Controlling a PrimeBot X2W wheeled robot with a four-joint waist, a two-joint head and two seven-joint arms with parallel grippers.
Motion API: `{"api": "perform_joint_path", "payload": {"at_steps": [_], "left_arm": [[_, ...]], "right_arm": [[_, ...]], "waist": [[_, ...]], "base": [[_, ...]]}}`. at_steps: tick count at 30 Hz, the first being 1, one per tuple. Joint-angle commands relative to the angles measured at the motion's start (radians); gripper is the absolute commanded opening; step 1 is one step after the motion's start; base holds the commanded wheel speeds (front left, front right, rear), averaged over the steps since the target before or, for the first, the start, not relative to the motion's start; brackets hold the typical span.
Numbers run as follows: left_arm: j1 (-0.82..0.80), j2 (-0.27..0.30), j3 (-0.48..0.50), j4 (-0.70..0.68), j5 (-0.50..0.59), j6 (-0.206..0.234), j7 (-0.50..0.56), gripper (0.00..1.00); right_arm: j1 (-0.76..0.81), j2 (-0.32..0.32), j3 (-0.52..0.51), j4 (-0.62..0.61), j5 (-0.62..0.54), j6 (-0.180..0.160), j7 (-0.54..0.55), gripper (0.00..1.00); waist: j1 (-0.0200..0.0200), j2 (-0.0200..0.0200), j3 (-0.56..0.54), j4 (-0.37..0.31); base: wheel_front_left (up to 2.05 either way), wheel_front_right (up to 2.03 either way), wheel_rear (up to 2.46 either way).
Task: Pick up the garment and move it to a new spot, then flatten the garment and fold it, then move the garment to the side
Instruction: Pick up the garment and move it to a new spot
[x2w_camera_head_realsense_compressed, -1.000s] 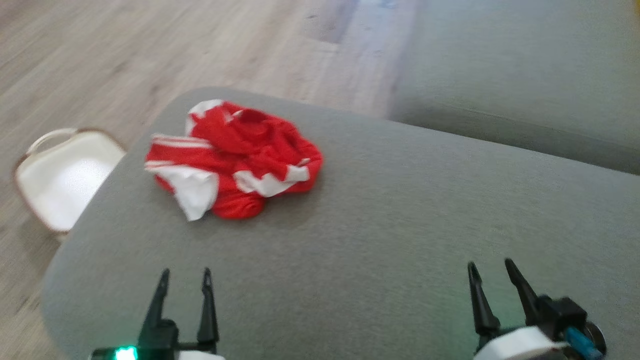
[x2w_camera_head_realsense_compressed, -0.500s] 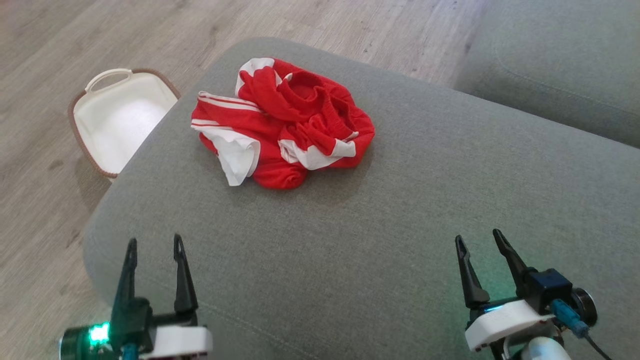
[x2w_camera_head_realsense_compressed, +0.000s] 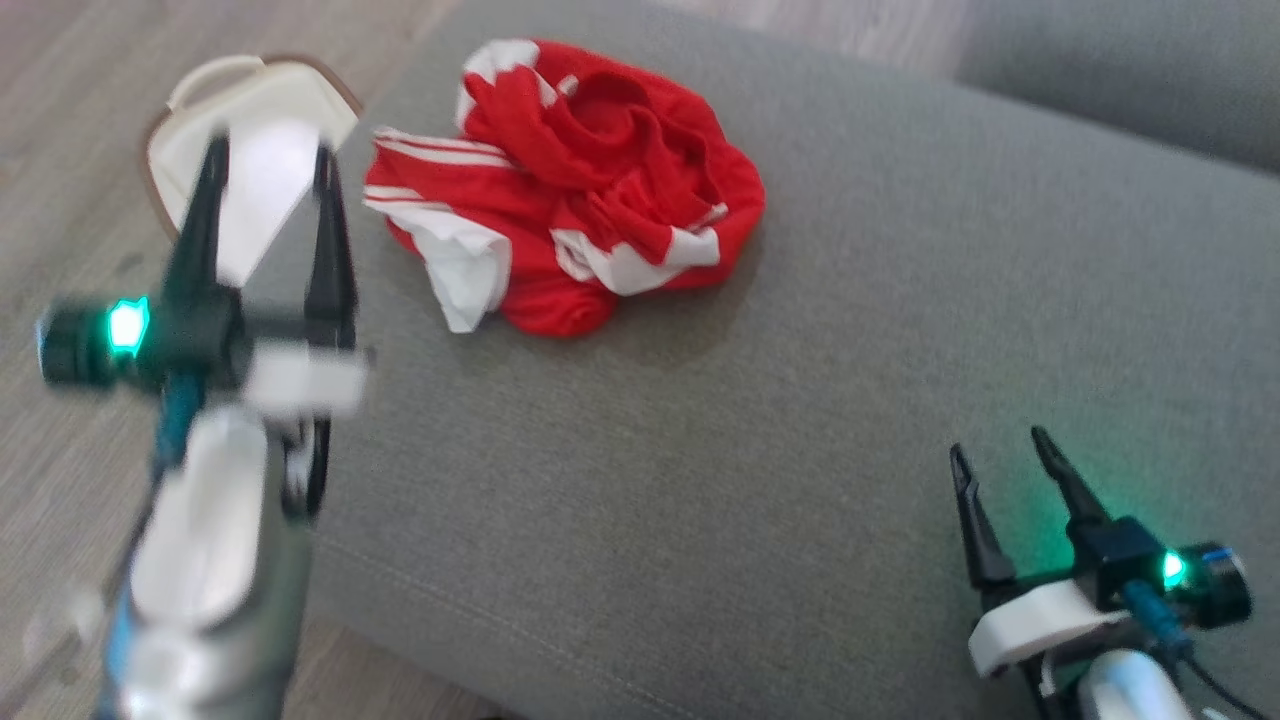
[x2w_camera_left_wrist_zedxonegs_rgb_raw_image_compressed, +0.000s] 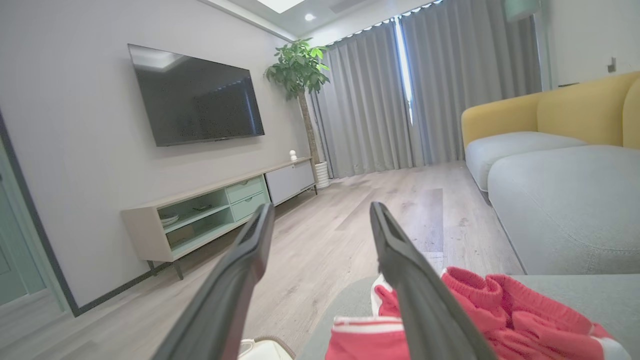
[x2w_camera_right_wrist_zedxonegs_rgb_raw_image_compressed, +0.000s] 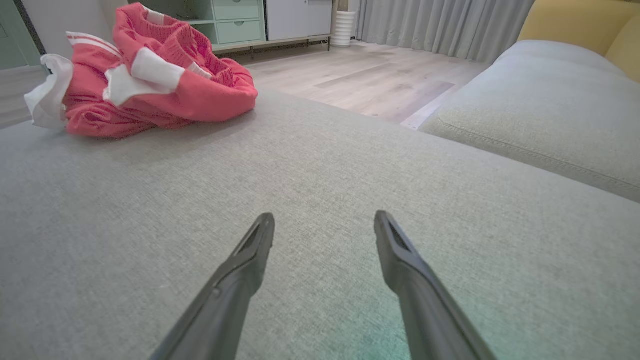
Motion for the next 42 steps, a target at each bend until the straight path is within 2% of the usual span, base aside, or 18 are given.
{"api": "perform_joint_path", "payload": {"at_steps": [1,6,11,19,22,23,24,27,33,36,42], "left_arm": [[-0.076,0.031,0.021,-0.011,0.003,-0.01,0.014,1.0],[-0.323,0.013,-0.007,0.129,-0.024,-0.067,0.07,1.0],[-0.519,0.009,-0.033,0.349,-0.046,-0.105,0.154,1.0],[-0.669,0.07,-0.125,0.698,-0.025,-0.135,0.384,1.0],[-0.688,0.093,-0.147,0.776,-0.017,-0.137,0.421,1.0],[-0.694,0.099,-0.152,0.785,-0.015,-0.138,0.407,0.43],[-0.697,0.101,-0.155,0.791,-0.016,-0.138,0.39,0.0],[-0.704,0.107,-0.159,0.804,-0.025,-0.139,0.357,0.0],[-0.768,0.121,-0.206,0.772,-0.011,-0.14,0.219,0.0],[-0.794,0.126,-0.237,0.748,0.003,-0.141,0.184,0.0],[-0.836,0.115,-0.313,0.692,-0.01,-0.141,0.189,0.0]], "right_arm": [[-0.039,-0.025,0.02,-0.035,-0.009,0.007,-0.011,1.0],[-0.071,-0.075,0.014,-0.063,-0.026,0.007,-0.011,1.0],[-0.103,-0.118,0.006,-0.095,-0.031,0.007,-0.011,1.0],[-0.116,-0.126,0.011,-0.121,-0.029,0.007,-0.011,1.0],[-0.123,-0.118,0.011,-0.12,-0.025,0.007,-0.011,1.0],[-0.126,-0.114,0.012,-0.119,-0.024,0.007,-0.011,1.0],[-0.129,-0.108,0.015,-0.118,-0.024,0.007,-0.011,1.0],[-0.133,-0.095,0.019,-0.114,-0.019,0.007,-0.011,1.0],[-0.134,-0.057,0.018,-0.09,-0.002,0.007,-0.011,1.0],[-0.13,-0.031,0.028,-0.074,0.02,0.007,-0.011,1.0],[-0.095,-0.003,0.034,-0.059,0.074,0.007,-0.011,1.0]], "waist": [[-0.0002,0.0001,0.059,-0.032],[-0.0002,0.0001,0.157,-0.08],[-0.0002,0.0001,0.235,-0.143],[-0.0002,0.0001,0.295,-0.209],[-0.0002,0.0001,0.297,-0.223],[-0.0002,0.0001,0.297,-0.227],[-0.0002,0.0001,0.292,-0.231],[-0.0002,0.0001,0.28,-0.238],[-0.0002,0.0001,0.199,-0.266],[-0.0002,0.0001,0.124,-0.311],[-0.0002,0.0001,-0.012,-0.441]], "base": [[0.0,0.0,0.0],[0.0,0.0,0.0],[0.0,0.0,0.0],[0.0,0.0,0.0],[0.0,0.0,0.0],[0.0,0.0,0.0],[0.0,0.0,0.0],[0.0,0.0,0.0],[0.0,0.0,0.0],[0.0,0.0,0.0],[0.0,0.0,0.0]]}}
